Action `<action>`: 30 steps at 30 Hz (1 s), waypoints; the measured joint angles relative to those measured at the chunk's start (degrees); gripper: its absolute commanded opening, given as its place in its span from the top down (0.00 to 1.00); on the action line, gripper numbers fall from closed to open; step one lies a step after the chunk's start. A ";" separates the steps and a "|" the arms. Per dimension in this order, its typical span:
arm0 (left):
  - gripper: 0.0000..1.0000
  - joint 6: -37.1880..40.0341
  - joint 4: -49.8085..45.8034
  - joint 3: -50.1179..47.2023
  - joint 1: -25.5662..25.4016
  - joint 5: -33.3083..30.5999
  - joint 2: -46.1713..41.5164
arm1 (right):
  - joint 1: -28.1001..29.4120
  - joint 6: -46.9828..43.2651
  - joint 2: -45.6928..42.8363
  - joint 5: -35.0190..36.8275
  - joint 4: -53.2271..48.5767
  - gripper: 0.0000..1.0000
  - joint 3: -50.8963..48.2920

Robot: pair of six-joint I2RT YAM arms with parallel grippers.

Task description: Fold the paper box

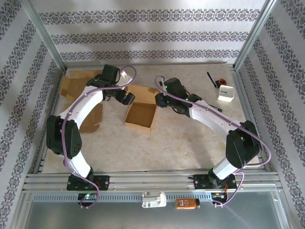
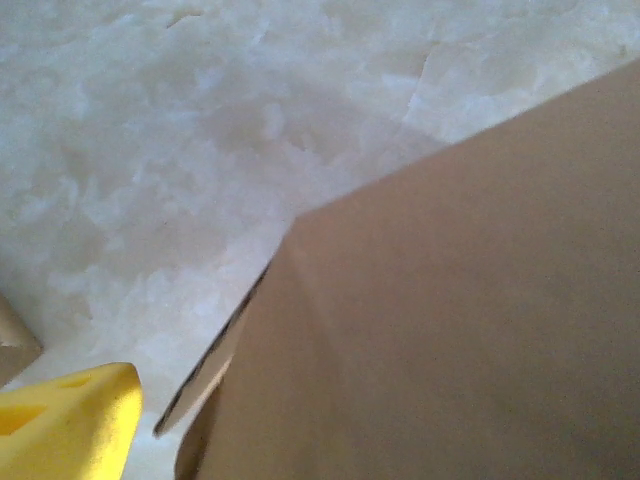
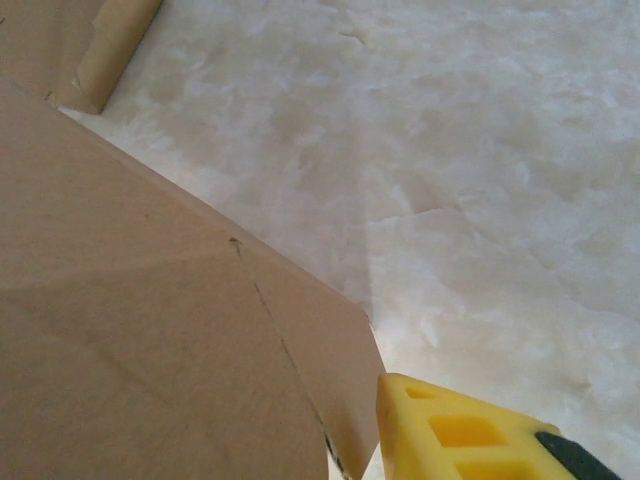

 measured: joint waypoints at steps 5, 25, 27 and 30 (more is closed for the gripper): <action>0.29 0.50 0.00 0.90 0.00 1.38 2.08 | 0.00 0.57 -0.52 -0.98 -1.40 0.66 0.92; 0.59 -13.42 6.08 -5.81 0.24 7.67 -0.42 | 0.04 11.15 1.86 0.59 -6.91 0.77 4.09; 0.62 -15.34 7.39 -7.21 0.22 8.02 -1.31 | 0.04 11.34 2.23 0.85 -6.93 0.81 4.46; 0.66 -17.77 9.05 -8.85 0.02 8.37 -2.32 | 0.04 11.47 2.54 1.62 -6.84 0.88 4.55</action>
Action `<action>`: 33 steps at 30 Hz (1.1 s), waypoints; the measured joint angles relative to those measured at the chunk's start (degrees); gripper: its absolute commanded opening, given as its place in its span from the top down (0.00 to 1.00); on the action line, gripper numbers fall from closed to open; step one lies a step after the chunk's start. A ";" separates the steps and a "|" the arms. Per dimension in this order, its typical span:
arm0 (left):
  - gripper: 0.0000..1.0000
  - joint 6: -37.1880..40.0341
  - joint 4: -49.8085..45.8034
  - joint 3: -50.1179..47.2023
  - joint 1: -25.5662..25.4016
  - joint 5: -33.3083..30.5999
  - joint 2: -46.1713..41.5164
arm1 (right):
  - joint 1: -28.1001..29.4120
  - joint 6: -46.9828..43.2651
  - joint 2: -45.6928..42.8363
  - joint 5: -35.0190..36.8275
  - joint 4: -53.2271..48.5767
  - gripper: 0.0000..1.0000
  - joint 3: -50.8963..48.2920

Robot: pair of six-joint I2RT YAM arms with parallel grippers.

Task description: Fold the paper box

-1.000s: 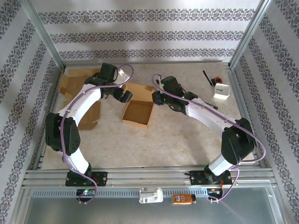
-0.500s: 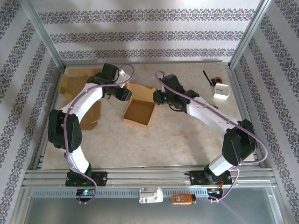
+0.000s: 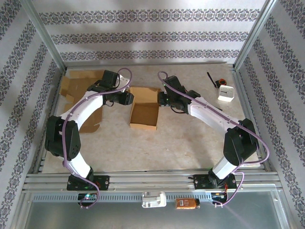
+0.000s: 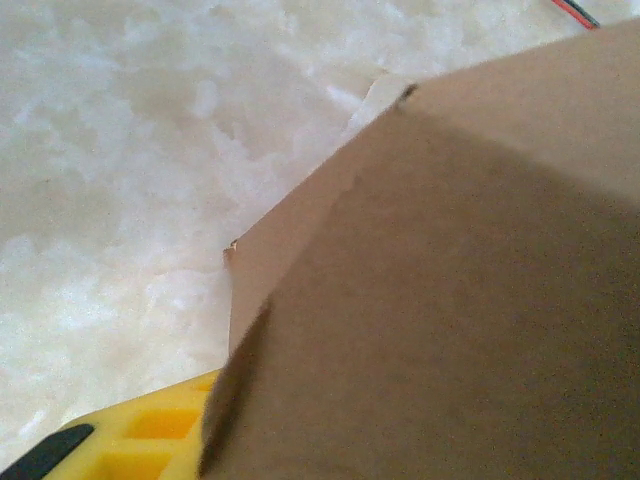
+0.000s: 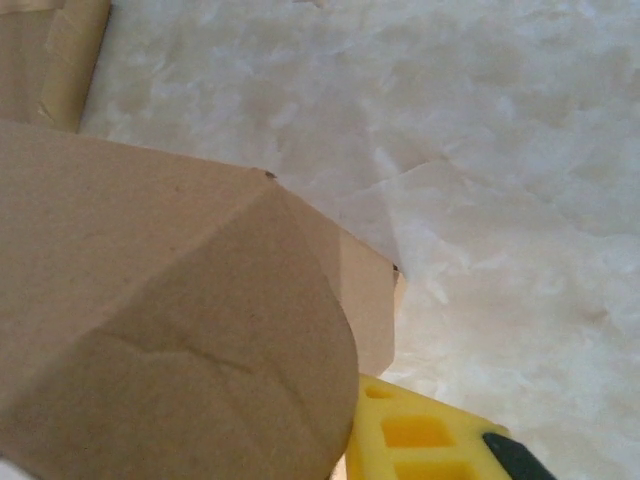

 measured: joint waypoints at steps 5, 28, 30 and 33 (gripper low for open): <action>0.76 -2.75 2.21 -1.31 -0.61 -0.09 -0.20 | 0.02 -0.63 0.22 2.12 0.17 0.92 0.00; 0.93 -14.47 21.35 -12.79 -6.49 -8.11 -2.36 | 2.89 -6.21 0.26 12.98 9.90 0.99 -6.01; 0.93 -15.30 22.62 -13.49 -6.97 -8.37 -2.45 | 3.15 -6.16 -0.31 13.25 10.71 1.00 -7.15; 0.93 -16.63 24.35 -14.51 -7.58 -8.63 -2.56 | 3.52 -6.03 -1.07 13.64 11.56 1.00 -8.52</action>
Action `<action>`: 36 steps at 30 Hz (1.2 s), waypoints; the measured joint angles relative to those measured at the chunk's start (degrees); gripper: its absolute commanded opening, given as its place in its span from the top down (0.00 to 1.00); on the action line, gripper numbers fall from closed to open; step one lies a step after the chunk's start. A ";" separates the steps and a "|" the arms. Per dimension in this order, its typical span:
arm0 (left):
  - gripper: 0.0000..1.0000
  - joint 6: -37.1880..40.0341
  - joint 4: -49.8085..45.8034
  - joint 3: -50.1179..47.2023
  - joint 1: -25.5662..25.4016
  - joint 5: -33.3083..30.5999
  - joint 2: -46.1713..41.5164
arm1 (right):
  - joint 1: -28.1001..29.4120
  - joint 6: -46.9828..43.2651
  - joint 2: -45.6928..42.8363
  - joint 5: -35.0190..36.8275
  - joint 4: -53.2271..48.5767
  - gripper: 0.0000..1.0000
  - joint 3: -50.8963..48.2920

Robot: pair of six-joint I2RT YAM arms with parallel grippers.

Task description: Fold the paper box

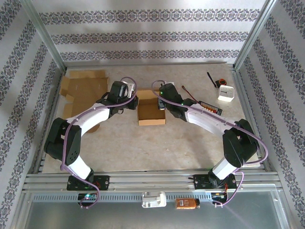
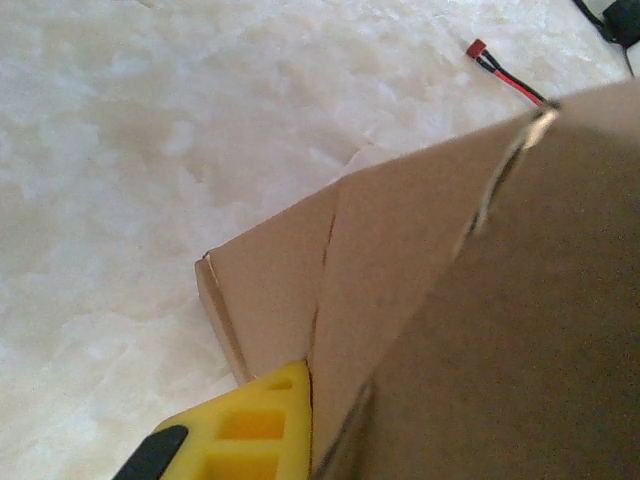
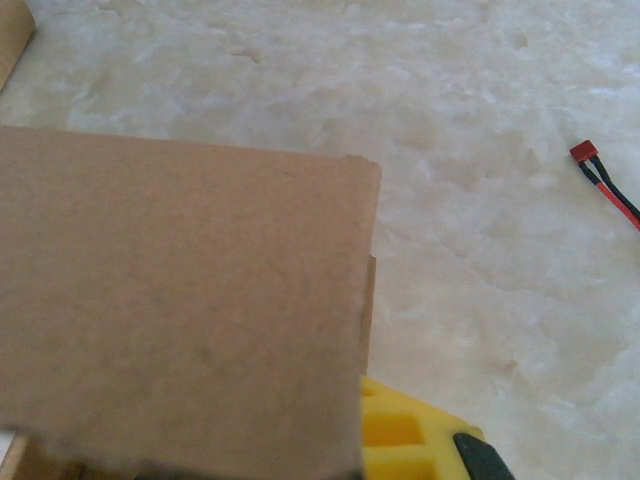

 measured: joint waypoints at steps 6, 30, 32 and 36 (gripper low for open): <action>0.92 -2.58 2.97 -1.68 -0.59 0.00 0.00 | 0.74 0.79 -1.09 0.59 1.36 1.00 -2.19; 0.59 -6.16 6.29 -14.21 -8.39 -1.27 -5.79 | 5.49 3.15 -10.25 1.16 1.84 0.58 -14.88; 0.57 -6.19 6.29 -15.52 -9.05 -1.51 -8.17 | 5.92 3.63 -12.33 0.76 1.57 0.51 -15.72; 0.47 -6.64 6.43 -17.51 -10.54 -2.58 -12.83 | 6.95 4.20 -16.87 -0.50 1.49 0.36 -17.09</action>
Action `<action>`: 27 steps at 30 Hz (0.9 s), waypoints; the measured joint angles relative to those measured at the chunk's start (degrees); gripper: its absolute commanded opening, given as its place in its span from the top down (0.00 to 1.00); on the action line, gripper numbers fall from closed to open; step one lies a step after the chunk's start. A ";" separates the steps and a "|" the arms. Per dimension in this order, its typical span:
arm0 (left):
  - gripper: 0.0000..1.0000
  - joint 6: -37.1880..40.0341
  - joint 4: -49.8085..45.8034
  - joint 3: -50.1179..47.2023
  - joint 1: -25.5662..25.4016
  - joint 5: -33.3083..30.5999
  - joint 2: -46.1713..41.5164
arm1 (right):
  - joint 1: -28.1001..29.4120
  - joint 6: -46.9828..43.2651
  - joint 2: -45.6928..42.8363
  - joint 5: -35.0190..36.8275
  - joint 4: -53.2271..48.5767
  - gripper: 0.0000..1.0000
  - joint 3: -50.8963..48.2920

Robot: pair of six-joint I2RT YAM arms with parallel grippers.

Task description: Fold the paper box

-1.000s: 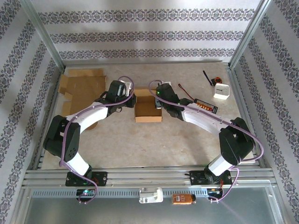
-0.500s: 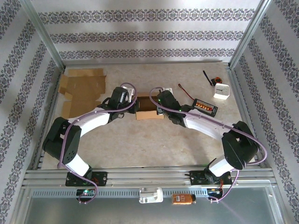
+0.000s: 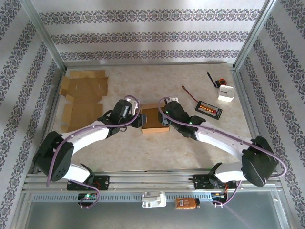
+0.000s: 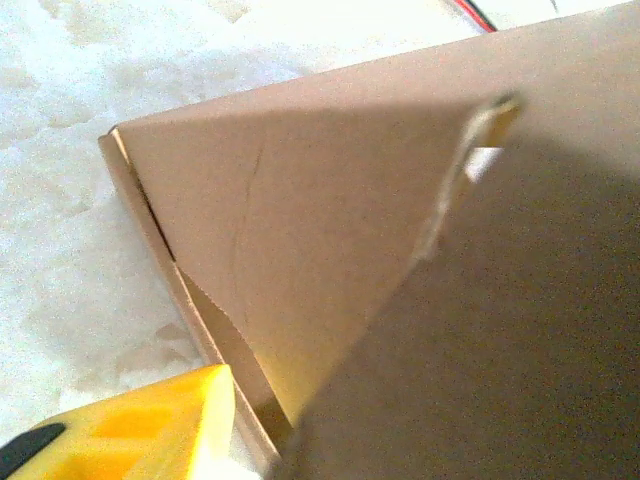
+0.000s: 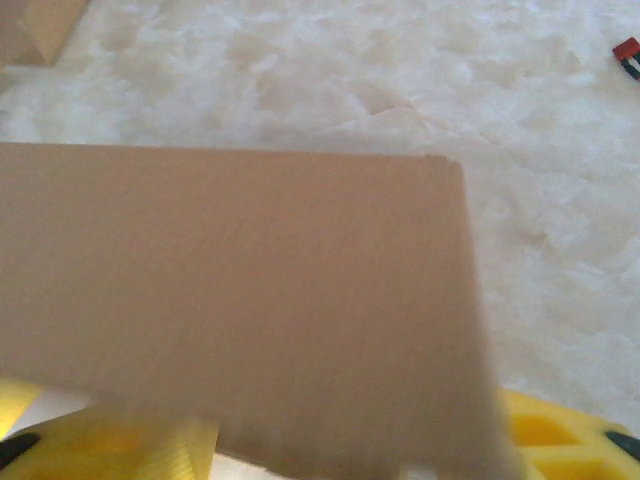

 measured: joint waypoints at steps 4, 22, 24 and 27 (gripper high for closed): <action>0.44 -0.83 0.50 -3.78 -1.40 -0.92 -4.63 | 0.55 0.15 -4.63 -1.81 0.02 0.31 -1.73; 0.33 -12.15 -2.51 -9.77 -15.28 -10.82 -26.62 | -2.58 1.42 -22.14 -15.93 -7.63 0.07 1.18; 0.38 -15.39 -7.02 -6.51 -16.24 -13.51 -30.18 | -8.13 2.19 -19.78 -19.74 -10.43 0.15 6.62; 0.44 -20.61 -15.04 1.88 -14.91 -17.99 -30.77 | -16.22 3.06 -12.28 -25.51 -14.32 0.20 16.15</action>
